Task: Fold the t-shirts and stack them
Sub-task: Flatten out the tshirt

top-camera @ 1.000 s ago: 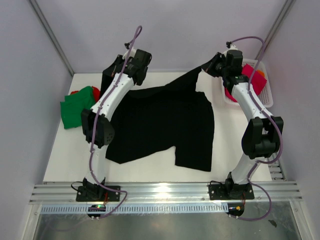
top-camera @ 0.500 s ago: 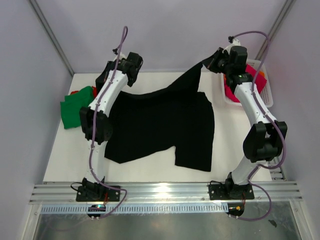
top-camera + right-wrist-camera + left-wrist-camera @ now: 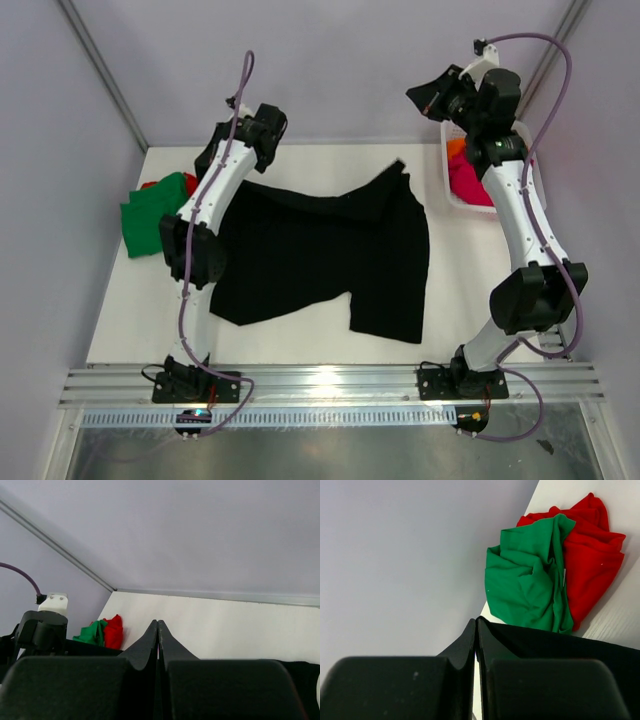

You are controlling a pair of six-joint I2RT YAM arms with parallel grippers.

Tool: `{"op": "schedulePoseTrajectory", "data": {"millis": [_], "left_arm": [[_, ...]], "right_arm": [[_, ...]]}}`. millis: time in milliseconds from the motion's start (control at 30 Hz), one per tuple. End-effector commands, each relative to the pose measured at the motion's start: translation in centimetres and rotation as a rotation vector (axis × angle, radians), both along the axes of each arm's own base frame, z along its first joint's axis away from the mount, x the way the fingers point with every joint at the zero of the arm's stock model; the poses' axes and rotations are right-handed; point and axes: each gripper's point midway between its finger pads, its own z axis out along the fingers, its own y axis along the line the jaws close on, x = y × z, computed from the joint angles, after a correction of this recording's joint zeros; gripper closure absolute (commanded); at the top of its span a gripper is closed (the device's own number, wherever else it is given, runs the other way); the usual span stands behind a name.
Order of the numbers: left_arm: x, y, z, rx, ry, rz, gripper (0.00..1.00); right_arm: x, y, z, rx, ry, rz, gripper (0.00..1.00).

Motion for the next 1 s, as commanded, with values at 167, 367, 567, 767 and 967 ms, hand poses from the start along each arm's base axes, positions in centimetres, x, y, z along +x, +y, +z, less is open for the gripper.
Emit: {"op": "schedulePoseTrajectory", "data": {"millis": [167, 367, 567, 767, 967], "left_arm": [[-0.3, 0.0, 1.5, -0.037, -0.065, 0.009, 1.0], [-0.6, 0.1, 0.3, -0.032, -0.035, 0.022, 1.0], [-1.6, -0.2, -2.2, -0.093, 0.002, 0.053, 1.0], [-2.9, -0.2, -5.8, -0.1, 0.083, 0.099, 1.0], [-3.5, -0.3, -7.1, -0.11, 0.122, 0.112, 1.0]], "right_arm": [[-2.1, 0.1, 3.5, -0.003, -0.104, 0.013, 0.97], [-2.5, 0.1, 1.4, 0.006, -0.047, 0.014, 0.97], [-4.6, 1.0, -4.8, 0.012, 0.135, 0.041, 0.82], [-8.0, -0.9, -14.5, 0.036, 0.373, -0.118, 0.66], [-13.3, -2.9, -22.8, -0.01, 0.52, -0.202, 0.63]]}}
